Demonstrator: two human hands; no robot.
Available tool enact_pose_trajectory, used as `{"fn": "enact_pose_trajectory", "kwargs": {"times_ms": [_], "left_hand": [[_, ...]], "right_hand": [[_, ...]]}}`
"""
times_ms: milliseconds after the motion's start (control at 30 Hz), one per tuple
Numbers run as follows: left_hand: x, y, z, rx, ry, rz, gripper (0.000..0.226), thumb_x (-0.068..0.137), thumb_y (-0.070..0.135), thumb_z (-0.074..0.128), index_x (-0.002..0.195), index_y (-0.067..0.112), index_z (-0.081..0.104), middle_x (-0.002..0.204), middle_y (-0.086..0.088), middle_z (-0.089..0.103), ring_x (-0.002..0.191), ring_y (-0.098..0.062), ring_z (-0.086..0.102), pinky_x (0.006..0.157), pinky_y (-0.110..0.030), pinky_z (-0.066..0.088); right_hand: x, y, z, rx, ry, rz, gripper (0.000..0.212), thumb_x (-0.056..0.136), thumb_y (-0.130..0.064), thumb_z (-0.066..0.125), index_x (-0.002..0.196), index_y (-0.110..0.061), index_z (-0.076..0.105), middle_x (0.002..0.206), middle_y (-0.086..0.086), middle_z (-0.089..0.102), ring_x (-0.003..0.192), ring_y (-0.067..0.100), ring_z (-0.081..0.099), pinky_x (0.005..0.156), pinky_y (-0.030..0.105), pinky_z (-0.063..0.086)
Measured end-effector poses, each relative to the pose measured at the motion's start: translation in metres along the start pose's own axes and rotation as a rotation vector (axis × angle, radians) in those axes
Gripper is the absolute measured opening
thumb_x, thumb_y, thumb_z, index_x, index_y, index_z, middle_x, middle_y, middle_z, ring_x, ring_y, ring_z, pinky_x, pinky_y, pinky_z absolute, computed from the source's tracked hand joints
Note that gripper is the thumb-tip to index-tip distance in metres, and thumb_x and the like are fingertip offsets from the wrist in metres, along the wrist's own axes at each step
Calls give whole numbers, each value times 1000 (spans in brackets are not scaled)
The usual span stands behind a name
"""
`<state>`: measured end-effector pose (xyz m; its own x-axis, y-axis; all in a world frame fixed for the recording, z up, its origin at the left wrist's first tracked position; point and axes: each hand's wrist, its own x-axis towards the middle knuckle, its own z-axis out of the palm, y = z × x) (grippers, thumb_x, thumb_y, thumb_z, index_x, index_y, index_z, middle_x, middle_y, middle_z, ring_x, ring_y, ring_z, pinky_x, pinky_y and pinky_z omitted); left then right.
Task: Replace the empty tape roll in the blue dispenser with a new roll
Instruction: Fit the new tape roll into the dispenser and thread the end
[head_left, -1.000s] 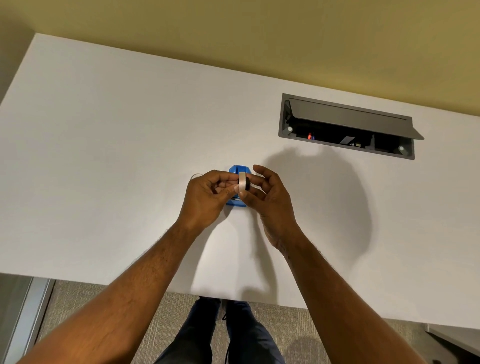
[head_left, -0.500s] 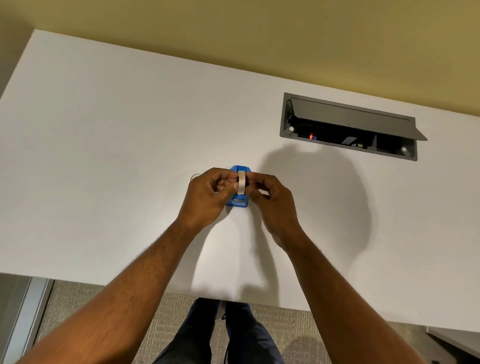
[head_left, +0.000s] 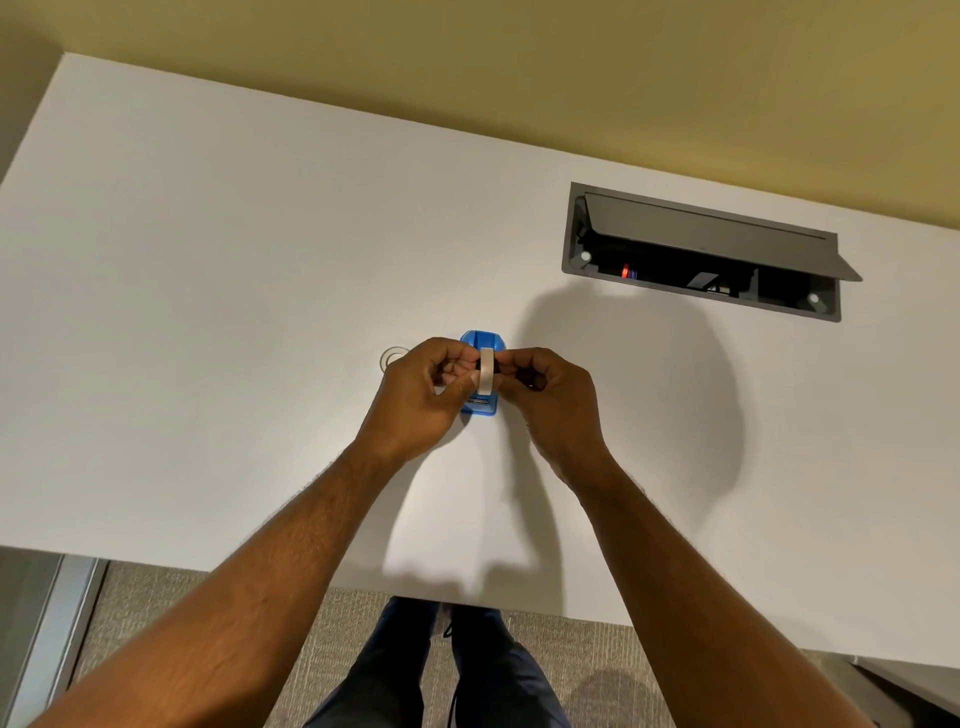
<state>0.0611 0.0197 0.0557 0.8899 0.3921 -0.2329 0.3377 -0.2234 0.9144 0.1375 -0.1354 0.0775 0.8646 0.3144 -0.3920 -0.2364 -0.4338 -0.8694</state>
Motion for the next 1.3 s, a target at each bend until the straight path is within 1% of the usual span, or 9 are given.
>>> {"fn": "enact_pose_trajectory", "kwargs": {"times_ms": [167,233,333,400,500,600,900,1100,1300], "left_hand": [[3,0,1,26,21,30,20,93,12,71,111,20,71,101,7,73,94,-9,69,86,-22,57],[2,0,2,21,74,31,20,92,14,73,112,20,70,104,8,72,96,-8,68,85,-19,55],[-1,-3,1,13,174,6,19,92,16,72,108,25,70,102,11,71,95,-5,67,80,-11,51],[-2,-6,-1,19,198,-6,19,93,14,71,106,28,69,101,10,70,93,-1,65,78,-7,48],[-1,-11,-3,35,193,-35,18,93,12,71,106,23,70,101,6,71,91,0,64,77,-7,48],[0,-13,-1,42,184,-48,17,92,13,70,104,24,70,101,7,71,91,-2,65,78,-12,50],[5,-7,7,55,161,-26,21,92,19,67,102,37,70,100,12,69,94,-8,67,84,-29,57],[9,-10,11,105,150,-35,22,94,18,67,114,21,74,105,4,70,97,-14,68,89,-41,58],[14,-8,14,101,211,-59,14,95,19,67,105,19,76,101,2,73,93,-16,70,86,-44,59]], "right_hand": [[7,2,1,-89,-9,-60,18,88,-16,74,105,-18,72,97,-5,76,89,10,71,86,25,58],[11,2,3,-134,-5,-92,16,88,-16,74,104,-18,72,97,-7,75,87,6,69,79,13,54],[16,4,4,-200,20,-114,16,88,-13,71,103,-19,71,98,-8,73,84,1,65,73,6,47],[18,4,5,-250,35,-141,18,87,-11,69,103,-20,69,98,-9,70,84,-1,63,72,5,45],[22,5,8,-329,40,-199,20,86,-10,72,105,-17,67,102,-4,66,83,6,60,74,7,43],[26,7,10,-371,39,-223,21,85,-9,73,104,-14,67,104,1,63,85,9,59,74,8,43],[35,8,15,-390,58,-228,18,85,-7,71,99,-17,66,99,-6,56,78,5,56,71,7,42],[37,9,14,-489,62,-284,15,87,-8,68,99,-17,66,99,-2,58,79,8,55,70,8,41],[40,9,13,-607,47,-355,6,90,-10,64,94,-14,64,94,-1,57,73,9,53,63,6,38]]}}
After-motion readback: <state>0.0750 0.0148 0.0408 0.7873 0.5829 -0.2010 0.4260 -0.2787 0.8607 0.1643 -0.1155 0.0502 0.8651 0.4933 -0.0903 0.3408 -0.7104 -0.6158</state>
